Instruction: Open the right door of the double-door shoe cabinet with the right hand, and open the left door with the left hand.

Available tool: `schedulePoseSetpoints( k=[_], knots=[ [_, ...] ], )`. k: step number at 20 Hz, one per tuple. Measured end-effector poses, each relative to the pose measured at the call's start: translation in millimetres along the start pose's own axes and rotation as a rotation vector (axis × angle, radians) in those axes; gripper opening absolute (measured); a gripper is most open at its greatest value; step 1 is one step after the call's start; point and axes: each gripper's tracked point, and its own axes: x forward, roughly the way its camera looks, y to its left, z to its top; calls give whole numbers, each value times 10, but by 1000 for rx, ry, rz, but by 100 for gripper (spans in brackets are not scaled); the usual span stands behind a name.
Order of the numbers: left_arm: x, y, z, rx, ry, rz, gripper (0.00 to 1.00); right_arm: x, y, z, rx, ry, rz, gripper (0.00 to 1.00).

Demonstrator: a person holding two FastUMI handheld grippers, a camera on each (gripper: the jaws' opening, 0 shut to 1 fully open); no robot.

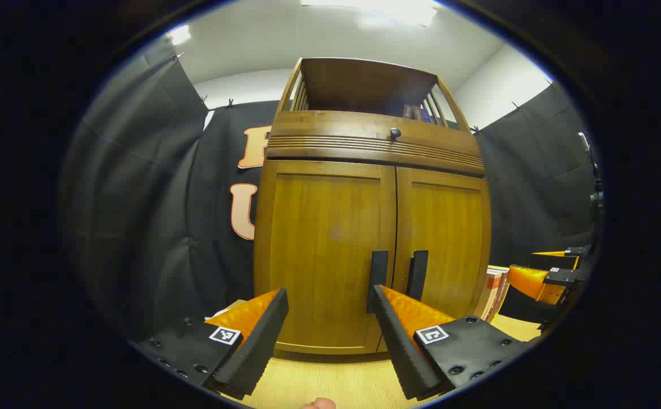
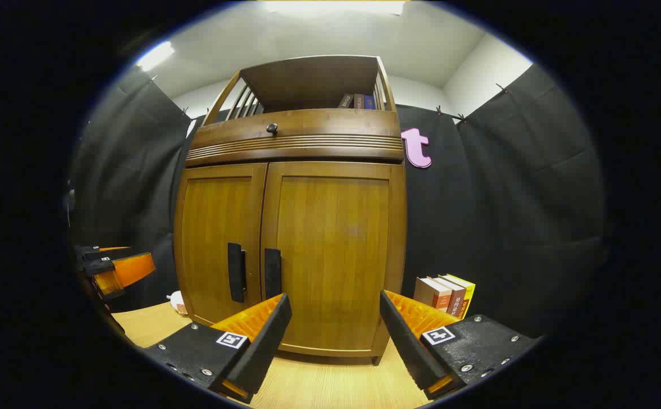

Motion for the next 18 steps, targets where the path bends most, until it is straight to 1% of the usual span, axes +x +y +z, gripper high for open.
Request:
schedulePoseSetpoints(
  k=[1, 2, 5, 6, 7, 8, 9, 10, 11, 12, 13, 14, 15, 17, 18],
  knots=[
    [5, -2, 5, 2, -2, -2, 94, 5, -2, 22, 3, -6, -2, 100],
    [12, -15, 12, 3, -4, -2, 96, -1, 4, 48, 4, -12, -2, 100],
    [-3, -26, 15, -5, -14, -6, 96, -16, 29, 123, -1, -34, 4, 100],
    [4, -26, 5, -9, -9, -5, 95, -36, 25, 120, -6, -35, 5, 96],
    [2, -23, -9, -11, -2, -3, 94, -45, 29, 112, -10, -33, 8, 96],
    [-12, -15, -22, -13, 1, 1, 99, -48, 35, 118, -13, -34, 8, 96],
    [-25, 0, -15, -14, 3, 3, 96, -51, 31, 118, -13, -35, 8, 100],
    [-23, 12, -17, -12, 3, 7, 96, -49, 30, 104, -13, -28, 2, 96],
    [-27, 29, -4, -8, 2, 12, 93, -44, 10, 68, -15, -18, -3, 96],
    [-34, 35, -10, -4, 1, 13, 96, -43, 24, 50, -13, -11, 0, 96],
    [-33, 38, -15, -1, 2, 13, 95, -37, 39, 42, -7, -7, 3, 100],
    [-33, 55, -27, 0, 6, 15, 94, -44, 50, 41, 0, -4, 7, 100],
    [-43, 62, -30, -2, 9, 17, 95, -50, 62, 34, 3, -2, 8, 96],
    [-57, 76, -24, -6, 10, 19, 96, -49, 71, 37, -1, -1, 10, 96],
    [-57, 75, -32, -6, 10, 22, 93, -57, 78, 35, -5, -1, 12, 96]
  ],
)
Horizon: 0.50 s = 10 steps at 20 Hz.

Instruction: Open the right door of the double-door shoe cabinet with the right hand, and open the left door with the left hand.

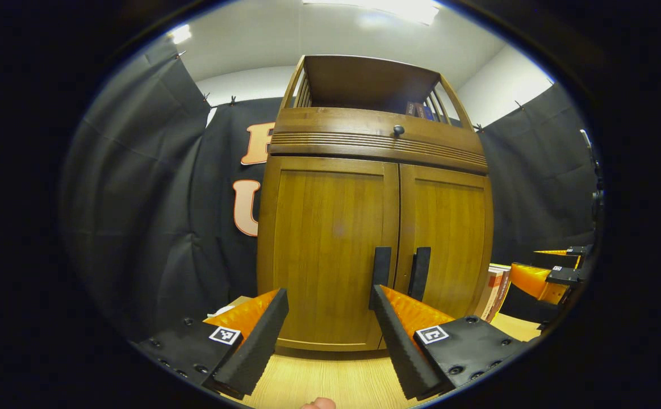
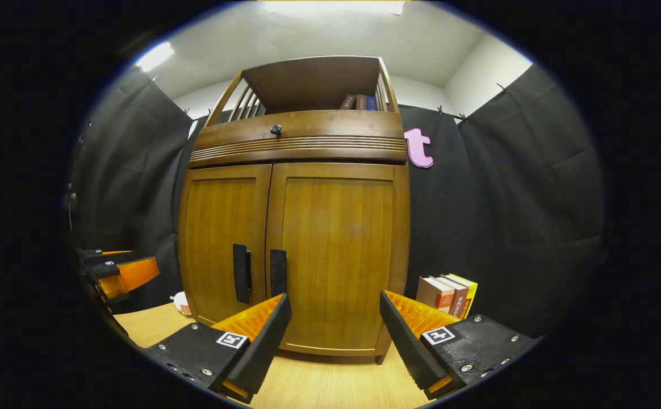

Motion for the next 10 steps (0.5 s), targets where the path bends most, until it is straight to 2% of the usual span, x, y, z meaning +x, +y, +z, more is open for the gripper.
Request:
schedulePoseSetpoints(
  k=[1, 2, 4, 5, 6, 7, 8, 9, 10],
  knots=[
    [-4, 13, 15, -1, -3, 4, 93, -13, 15, 8, 0, -3, 3, 96],
    [-12, 27, 26, -3, -8, 6, 99, -20, 32, 40, 2, -12, 7, 100],
    [-34, 36, 60, -8, -18, 10, 93, -34, 59, 71, 8, -23, 11, 100],
    [-47, 33, 69, -10, -19, 10, 93, -46, 78, 76, 9, -28, 15, 100],
    [-60, 37, 76, -9, -20, 11, 94, -52, 94, 100, 7, -35, 19, 96],
    [-82, 40, 82, -6, -22, 14, 94, -66, 105, 106, 7, -39, 22, 96],
    [-93, 44, 85, -4, -25, 17, 94, -75, 115, 118, 9, -42, 27, 100],
    [-103, 45, 94, -5, -29, 18, 94, -72, 125, 103, 12, -40, 29, 96],
    [-97, 49, 89, -8, -30, 19, 94, -67, 130, 81, 15, -36, 32, 96]
  ],
)
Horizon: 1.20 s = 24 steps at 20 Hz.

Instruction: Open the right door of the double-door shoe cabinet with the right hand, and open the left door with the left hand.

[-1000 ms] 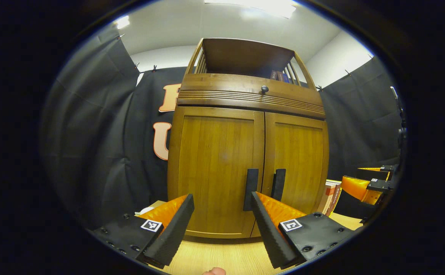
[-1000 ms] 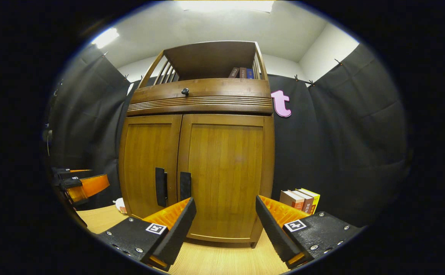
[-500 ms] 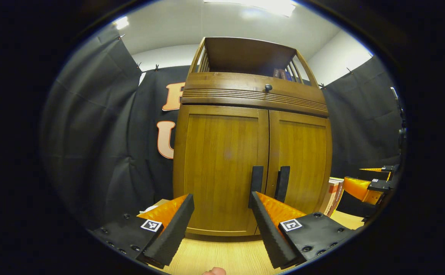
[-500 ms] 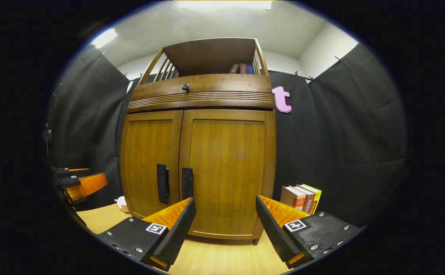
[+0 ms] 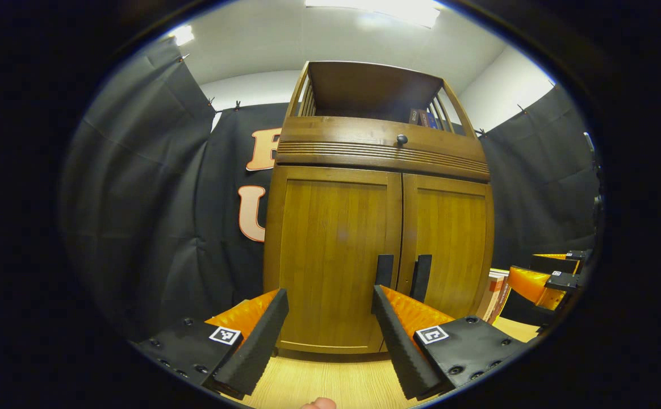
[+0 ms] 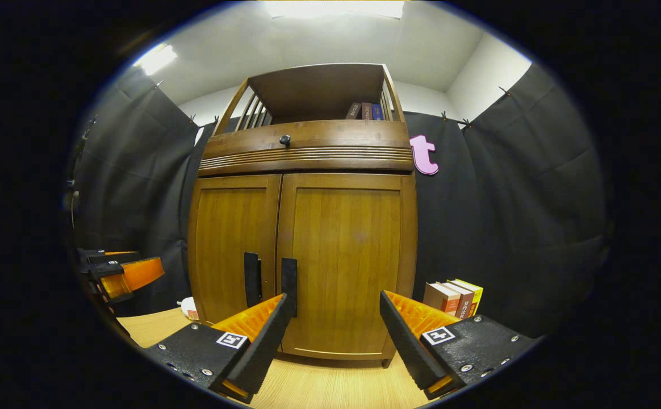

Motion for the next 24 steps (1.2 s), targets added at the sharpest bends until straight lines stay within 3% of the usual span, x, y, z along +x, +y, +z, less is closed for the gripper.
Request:
schedulePoseSetpoints(
  k=[6, 7, 11, 13, 14, 17, 19, 20, 21, 23, 24],
  knots=[
    [-76, 78, -4, 2, 12, 19, 96, 98, 112, -41, 9, 21, 33, 96],
    [-78, 92, -5, 3, 13, 23, 96, 160, 156, -24, 12, 22, 50, 100],
    [-130, 147, -9, 20, 15, 44, 93, 555, 337, 42, 42, 16, 126, 96],
    [-149, 173, -34, 19, 20, 50, 99, 789, 450, 22, 52, 23, 161, 100],
    [-171, 196, -50, 17, 27, 55, 94, 882, 523, -10, 53, 27, 183, 96],
    [-261, 272, -74, 9, 43, 69, 94, 1241, 718, -60, 41, 35, 205, 100],
    [-328, 338, -62, 13, 43, 83, 93, 1449, 849, -108, 14, 26, 227, 96],
    [-354, 381, -57, 20, 39, 89, 96, 1545, 899, -130, 2, 21, 231, 100],
    [-371, 422, -38, 29, 35, 95, 93, 1650, 908, -182, -14, 26, 214, 96],
    [-402, 477, -27, 41, 35, 106, 96, 1806, 824, -307, -34, 48, 144, 96],
    [-411, 492, -32, 41, 36, 108, 93, 1877, 792, -349, -32, 59, 115, 96]
  ],
)
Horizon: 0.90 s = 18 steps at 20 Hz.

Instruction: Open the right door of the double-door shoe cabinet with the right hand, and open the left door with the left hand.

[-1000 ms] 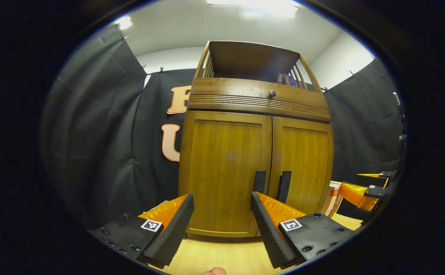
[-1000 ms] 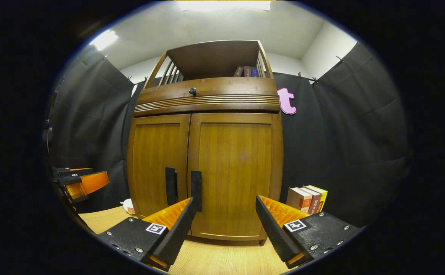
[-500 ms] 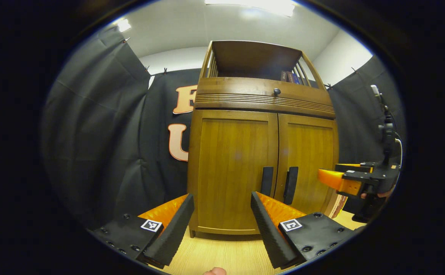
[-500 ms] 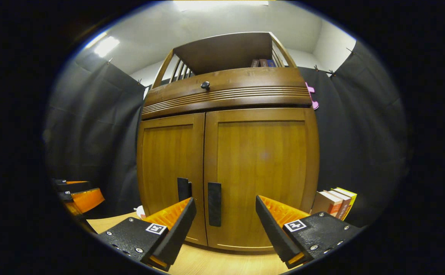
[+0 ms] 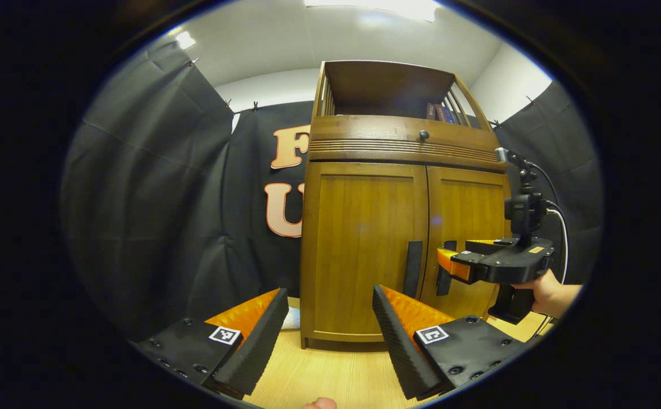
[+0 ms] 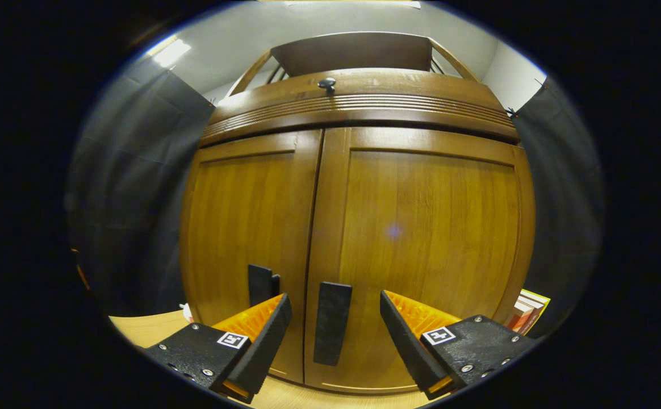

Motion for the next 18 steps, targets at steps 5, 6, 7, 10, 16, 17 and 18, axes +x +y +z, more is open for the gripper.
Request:
schedulePoseSetpoints(
  k=[5, 6, 7, 10, 16, 17, 18],
  knots=[
    [-6, 44, 1, 5, 0, -6, 99, 224, -3, -191, 35, 69, -42, 83],
    [-9, 62, 17, 14, -6, -5, 96, 256, -9, -219, 35, 79, -50, 74],
    [-8, 65, 50, 22, -16, -6, 93, 238, -18, -205, 33, 73, -65, 64],
    [23, 48, 72, 32, -25, -16, 94, 311, 16, -218, 24, 78, -75, 53],
    [-32, -44, 73, 14, -28, -49, 96, 312, 101, -259, 87, 106, -53, 29],
    [-47, -34, 82, 13, -27, -49, 96, 316, 112, -260, 81, 108, -53, 28],
    [-59, -32, 73, 10, -27, -48, 96, 316, 103, -255, 71, 107, -57, 31]
  ],
)
